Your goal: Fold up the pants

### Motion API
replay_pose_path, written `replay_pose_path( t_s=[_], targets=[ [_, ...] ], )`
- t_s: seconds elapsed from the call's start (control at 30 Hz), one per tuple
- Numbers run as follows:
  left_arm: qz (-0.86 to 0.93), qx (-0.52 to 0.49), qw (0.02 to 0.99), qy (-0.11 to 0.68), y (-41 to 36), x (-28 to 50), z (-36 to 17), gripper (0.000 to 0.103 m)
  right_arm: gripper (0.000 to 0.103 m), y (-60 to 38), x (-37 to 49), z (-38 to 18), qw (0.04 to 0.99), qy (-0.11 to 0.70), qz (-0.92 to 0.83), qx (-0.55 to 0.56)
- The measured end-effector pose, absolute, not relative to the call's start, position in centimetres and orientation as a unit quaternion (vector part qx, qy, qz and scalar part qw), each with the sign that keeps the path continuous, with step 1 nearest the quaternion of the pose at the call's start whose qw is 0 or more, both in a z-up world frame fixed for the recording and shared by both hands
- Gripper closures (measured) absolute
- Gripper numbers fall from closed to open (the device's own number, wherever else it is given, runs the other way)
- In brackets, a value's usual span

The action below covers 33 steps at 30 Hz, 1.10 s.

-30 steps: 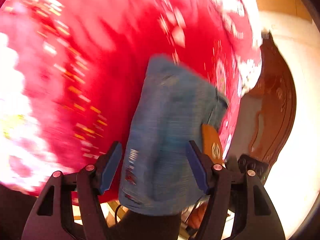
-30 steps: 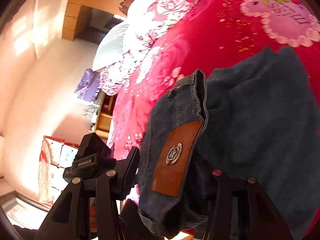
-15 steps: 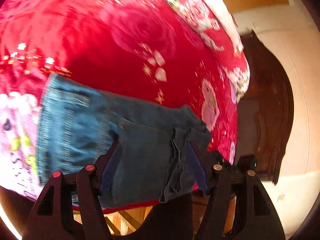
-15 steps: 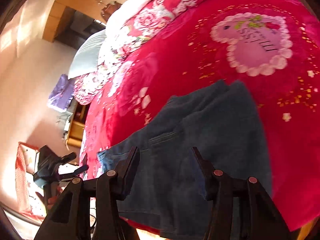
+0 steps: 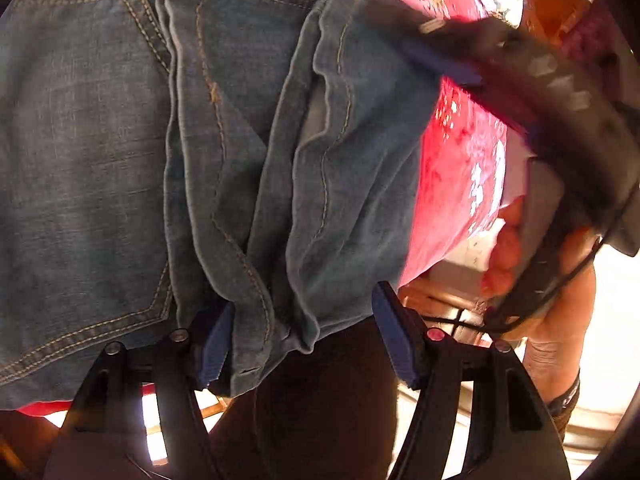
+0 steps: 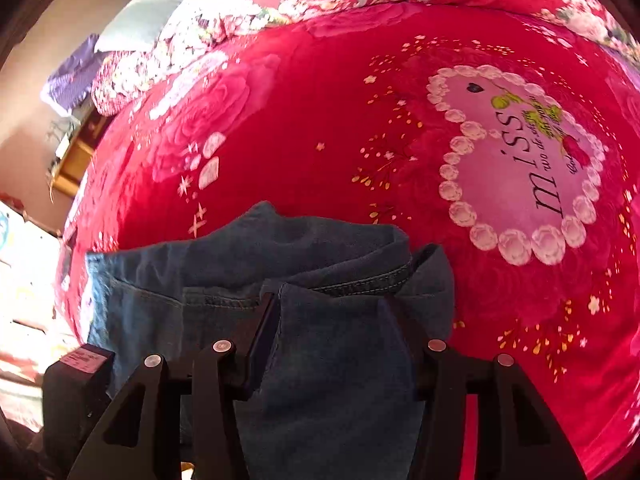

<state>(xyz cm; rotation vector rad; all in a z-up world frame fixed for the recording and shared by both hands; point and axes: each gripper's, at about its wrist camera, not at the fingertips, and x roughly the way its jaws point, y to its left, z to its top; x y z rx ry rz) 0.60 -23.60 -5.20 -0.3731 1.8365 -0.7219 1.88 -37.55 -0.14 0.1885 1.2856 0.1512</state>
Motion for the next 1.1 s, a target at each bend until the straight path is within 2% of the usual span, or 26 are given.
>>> replay_pose_path(
  t_s=[0.07,0.1,0.13,0.33,0.47,0.53,0.57,0.6,0.67,0.7,0.77,0.8,0.83,0.87,0.97,1.1],
  targets=[
    [-0.301,-0.165,0.54,0.769,-22.9,0.6,-5.2,0.044,0.061,-36.2,2.2,-1.3,0.788,0.61,0.072,0.029],
    [-0.302,-0.162,0.543,0.767,-22.8,0.6,-5.2,0.064,0.088,-35.6,2.3,-1.5,0.788,0.611,0.07,-0.005],
    [-0.305,-0.158,0.541,0.768,-22.4,0.5,-5.3,0.09,0.103,-35.3,2.3,-1.7,0.789,0.61,0.069,-0.018],
    [-0.309,-0.178,0.537,0.764,-18.7,0.9,-4.5,0.091,0.103,-32.4,2.9,1.7,0.805,0.575,0.142,0.011],
    [-0.317,-0.189,0.523,0.768,-17.5,0.8,-4.2,0.09,0.1,-31.8,4.0,1.3,0.793,0.598,0.116,0.006],
    [-0.317,-0.181,0.533,0.763,-17.5,0.8,-3.9,0.09,0.093,-32.1,4.1,0.6,0.782,0.616,0.098,-0.022],
    [-0.32,-0.179,0.532,0.763,-17.8,0.7,-3.9,0.09,0.086,-32.3,4.1,0.3,0.777,0.622,0.097,-0.022],
    [-0.321,-0.178,0.529,0.766,-18.4,0.5,-4.0,0.087,0.073,-32.5,4.0,0.0,0.776,0.623,0.096,-0.02],
    [-0.315,-0.176,0.525,0.771,-18.6,0.7,-4.2,0.079,0.063,-32.2,3.8,-0.7,0.777,0.621,0.098,-0.024],
    [-0.31,-0.175,0.525,0.773,-18.7,0.6,-4.4,0.073,0.063,-32.0,3.8,-1.2,0.776,0.622,0.097,-0.035],
    [-0.305,-0.168,0.527,0.776,-19.1,0.5,-4.9,0.071,0.064,-31.4,3.7,-1.9,0.778,0.617,0.101,-0.065],
    [-0.304,-0.168,0.527,0.776,-19.1,0.6,-5.0,0.072,0.068,-31.3,3.6,-1.8,0.781,0.612,0.104,-0.069],
    [-0.304,-0.17,0.525,0.776,-19.1,0.7,-5.1,0.072,0.082,-31.4,3.6,-1.7,0.783,0.608,0.111,-0.063],
    [-0.304,-0.174,0.524,0.777,-19.0,0.7,-5.1,0.072,0.083,-31.4,3.7,-1.4,0.786,0.605,0.11,-0.062],
    [-0.307,-0.171,0.53,0.772,-18.1,1.0,-4.6,0.082,0.086,-31.1,3.8,-0.3,0.79,0.596,0.125,-0.063],
    [-0.316,-0.193,0.525,0.766,-16.6,1.0,-3.5,0.083,0.086,-30.0,3.9,1.3,0.796,0.584,0.153,-0.033]
  ],
)
